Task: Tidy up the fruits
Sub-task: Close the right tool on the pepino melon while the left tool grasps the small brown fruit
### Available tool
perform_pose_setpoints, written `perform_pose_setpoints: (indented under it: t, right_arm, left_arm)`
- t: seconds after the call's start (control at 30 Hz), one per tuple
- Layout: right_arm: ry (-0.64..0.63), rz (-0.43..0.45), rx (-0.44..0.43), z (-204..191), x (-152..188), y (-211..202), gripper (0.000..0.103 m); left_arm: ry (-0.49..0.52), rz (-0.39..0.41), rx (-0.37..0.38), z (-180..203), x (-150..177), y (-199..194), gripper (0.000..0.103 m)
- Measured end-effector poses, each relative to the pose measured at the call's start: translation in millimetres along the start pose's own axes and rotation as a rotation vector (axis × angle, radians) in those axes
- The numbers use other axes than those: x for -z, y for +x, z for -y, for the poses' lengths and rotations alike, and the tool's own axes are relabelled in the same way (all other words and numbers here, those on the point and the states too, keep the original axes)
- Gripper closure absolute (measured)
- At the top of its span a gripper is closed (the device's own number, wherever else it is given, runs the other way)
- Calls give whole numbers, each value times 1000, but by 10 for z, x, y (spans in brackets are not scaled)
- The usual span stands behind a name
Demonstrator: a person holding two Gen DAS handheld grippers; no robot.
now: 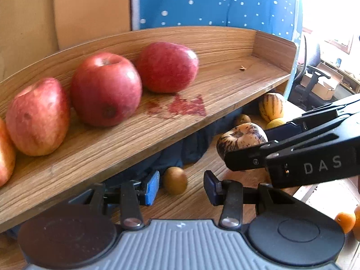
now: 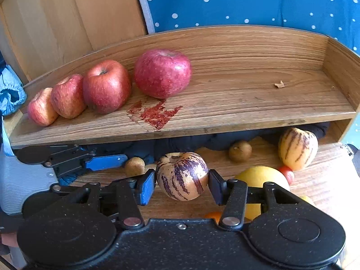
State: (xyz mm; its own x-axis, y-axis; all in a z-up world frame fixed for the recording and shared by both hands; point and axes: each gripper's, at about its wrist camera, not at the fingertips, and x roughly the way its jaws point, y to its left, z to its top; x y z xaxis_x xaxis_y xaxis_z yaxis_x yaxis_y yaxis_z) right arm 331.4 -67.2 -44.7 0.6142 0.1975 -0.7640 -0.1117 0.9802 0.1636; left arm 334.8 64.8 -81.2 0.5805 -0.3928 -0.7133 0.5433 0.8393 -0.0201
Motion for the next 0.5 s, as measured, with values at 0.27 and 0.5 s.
perform_pose_setpoints:
  t: [0.27,0.5]
  right_arm:
    - [23,25,12,41,81,-159,50]
    - [29,54,5,17,247,-375,50]
  left_arm:
    - [-41,-44,-36,-37,-40,107,73]
    - [-33,-60,-43,-9,-37,9,75]
